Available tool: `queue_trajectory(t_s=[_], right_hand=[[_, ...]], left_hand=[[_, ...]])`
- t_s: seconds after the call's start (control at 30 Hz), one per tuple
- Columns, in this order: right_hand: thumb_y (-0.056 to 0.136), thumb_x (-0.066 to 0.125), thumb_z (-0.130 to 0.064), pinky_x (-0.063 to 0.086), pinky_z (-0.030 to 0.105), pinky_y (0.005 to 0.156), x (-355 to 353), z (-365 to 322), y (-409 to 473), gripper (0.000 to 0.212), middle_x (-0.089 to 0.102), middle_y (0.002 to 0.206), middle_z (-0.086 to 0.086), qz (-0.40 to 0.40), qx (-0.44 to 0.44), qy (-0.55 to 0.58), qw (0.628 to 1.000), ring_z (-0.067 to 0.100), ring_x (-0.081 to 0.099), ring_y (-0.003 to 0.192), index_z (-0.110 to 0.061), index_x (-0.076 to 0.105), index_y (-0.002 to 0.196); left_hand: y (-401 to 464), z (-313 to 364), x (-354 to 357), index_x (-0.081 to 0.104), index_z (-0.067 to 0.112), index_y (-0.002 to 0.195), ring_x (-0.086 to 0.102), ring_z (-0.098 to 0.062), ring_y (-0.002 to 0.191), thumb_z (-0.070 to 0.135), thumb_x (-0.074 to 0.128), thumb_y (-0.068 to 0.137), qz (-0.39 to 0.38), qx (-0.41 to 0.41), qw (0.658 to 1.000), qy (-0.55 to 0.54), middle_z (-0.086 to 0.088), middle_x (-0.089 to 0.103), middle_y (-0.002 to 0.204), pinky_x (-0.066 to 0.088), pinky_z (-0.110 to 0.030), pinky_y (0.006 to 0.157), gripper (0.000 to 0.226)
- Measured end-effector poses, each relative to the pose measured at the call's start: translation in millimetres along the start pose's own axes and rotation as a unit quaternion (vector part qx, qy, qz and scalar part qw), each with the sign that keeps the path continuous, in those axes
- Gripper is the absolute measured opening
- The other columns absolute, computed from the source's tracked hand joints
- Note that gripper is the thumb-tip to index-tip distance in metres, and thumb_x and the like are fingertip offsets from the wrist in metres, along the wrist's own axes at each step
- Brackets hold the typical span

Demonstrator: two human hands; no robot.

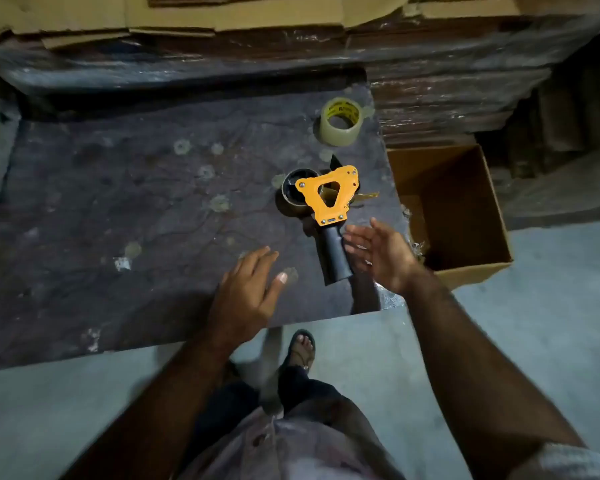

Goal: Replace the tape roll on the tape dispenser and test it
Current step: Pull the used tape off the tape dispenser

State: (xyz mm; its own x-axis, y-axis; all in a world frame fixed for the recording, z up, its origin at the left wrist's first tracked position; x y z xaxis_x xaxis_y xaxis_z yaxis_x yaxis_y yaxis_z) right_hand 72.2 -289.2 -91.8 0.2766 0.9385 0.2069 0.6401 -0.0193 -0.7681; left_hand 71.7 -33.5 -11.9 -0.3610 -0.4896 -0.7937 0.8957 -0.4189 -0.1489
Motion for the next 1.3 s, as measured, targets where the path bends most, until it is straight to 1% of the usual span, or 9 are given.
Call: queue_trajectory(t_s=[0.1,0.27,0.4,0.53,0.67,0.77,0.97,1.13,1.3], right_hand=[[0.097,0.034,-0.036,0.04,0.044,0.102,-3,1,12,0.05,0.065,0.132,0.007,-0.004,0.044,-0.007,0.999,0.025,0.055,0.116,-0.012,0.068,0.126],[0.08,0.04,-0.019,0.043,0.031,0.066,14,5,21,0.03,0.059,0.08,0.0,-0.043,0.101,0.021,0.994,0.016,0.052,0.075,-0.016,0.065,0.097],[0.088,0.038,-0.009,0.049,0.043,0.098,34,9,30,0.043,0.068,0.12,0.02,-0.096,0.119,0.005,0.988,0.032,0.063,0.113,-0.003,0.06,0.124],[0.095,0.054,-0.019,0.051,0.04,0.095,53,6,33,0.028,0.07,0.115,0.015,-0.093,0.108,-0.025,0.99,0.028,0.068,0.102,-0.008,0.063,0.119],[0.094,0.06,-0.029,0.049,0.034,0.072,76,6,26,0.02,0.064,0.074,0.005,-0.079,0.125,-0.039,0.988,0.023,0.063,0.067,-0.011,0.066,0.087],[0.094,0.062,-0.031,0.044,0.027,0.055,84,3,23,0.03,0.054,0.056,0.0,-0.029,0.112,-0.047,0.992,0.016,0.053,0.048,-0.015,0.057,0.07],[0.087,0.072,-0.043,0.036,0.02,0.04,100,-8,-2,0.042,0.043,0.05,-0.004,-0.036,0.058,-0.006,0.998,0.01,0.041,0.038,-0.019,0.05,0.059],[0.084,0.062,-0.03,0.029,0.02,0.033,137,-10,-35,0.03,0.035,0.049,-0.008,-0.158,0.051,0.082,0.983,0.007,0.032,0.036,-0.022,0.044,0.062],[0.069,0.066,-0.019,0.048,0.028,0.046,190,-10,-86,0.024,0.042,0.057,0.001,-0.368,0.025,0.123,0.921,0.014,0.043,0.042,-0.014,0.044,0.075]], left_hand=[[-6,-11,0,0.052,0.015,0.141,0.047,-0.022,0.137,0.052,0.032,0.097,-0.014,-0.048,0.999,-0.002,-0.005,0.051,0.148,0.04,-0.05,0.111,0.061],[-20,-22,1,0.049,0.014,0.144,0.047,-0.019,0.138,0.052,0.027,0.1,-0.015,-0.059,0.998,0.006,-0.003,0.051,0.149,0.04,-0.048,0.11,0.062],[-25,-21,2,0.049,0.016,0.142,0.047,-0.018,0.136,0.053,0.031,0.099,-0.019,-0.071,0.997,0.014,-0.002,0.051,0.148,0.036,-0.043,0.107,0.06],[-26,-19,2,0.048,0.017,0.143,0.048,-0.02,0.135,0.055,0.032,0.097,-0.026,-0.073,0.997,0.025,-0.001,0.051,0.147,0.04,-0.049,0.108,0.062],[-25,-14,-4,0.047,0.015,0.144,0.049,-0.023,0.134,0.055,0.03,0.096,-0.028,-0.078,0.996,0.036,-0.003,0.051,0.147,0.041,-0.049,0.108,0.065],[-24,-12,-13,0.047,0.017,0.143,0.051,-0.021,0.132,0.054,0.033,0.097,-0.014,-0.074,0.996,0.036,-0.001,0.052,0.146,0.042,-0.05,0.107,0.061],[-27,-15,-46,0.052,0.021,0.139,0.05,-0.017,0.131,0.055,0.035,0.094,0.035,-0.08,0.996,0.029,0.004,0.054,0.143,0.041,-0.047,0.106,0.059],[-29,-23,-78,0.051,0.019,0.141,0.051,-0.021,0.132,0.056,0.034,0.097,0.081,-0.067,0.994,0.019,0.002,0.054,0.143,0.043,-0.051,0.105,0.06],[-23,-29,-119,0.053,0.018,0.137,0.055,-0.022,0.128,0.054,0.037,0.099,0.135,-0.056,0.989,-0.018,-0.001,0.057,0.137,0.046,-0.052,0.104,0.054]])
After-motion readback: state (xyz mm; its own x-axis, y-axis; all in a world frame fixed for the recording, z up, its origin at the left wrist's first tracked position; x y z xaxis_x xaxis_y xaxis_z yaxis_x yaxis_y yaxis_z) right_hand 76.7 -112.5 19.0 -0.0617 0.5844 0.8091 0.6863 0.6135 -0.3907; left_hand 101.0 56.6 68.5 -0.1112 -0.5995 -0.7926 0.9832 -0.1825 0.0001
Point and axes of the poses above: each hand's wrist, its own y-axis towards the middle knuckle, its own x-axis out of the palm, z = x × y, the point moved 8 cm from there along y, towards the middle knuckle
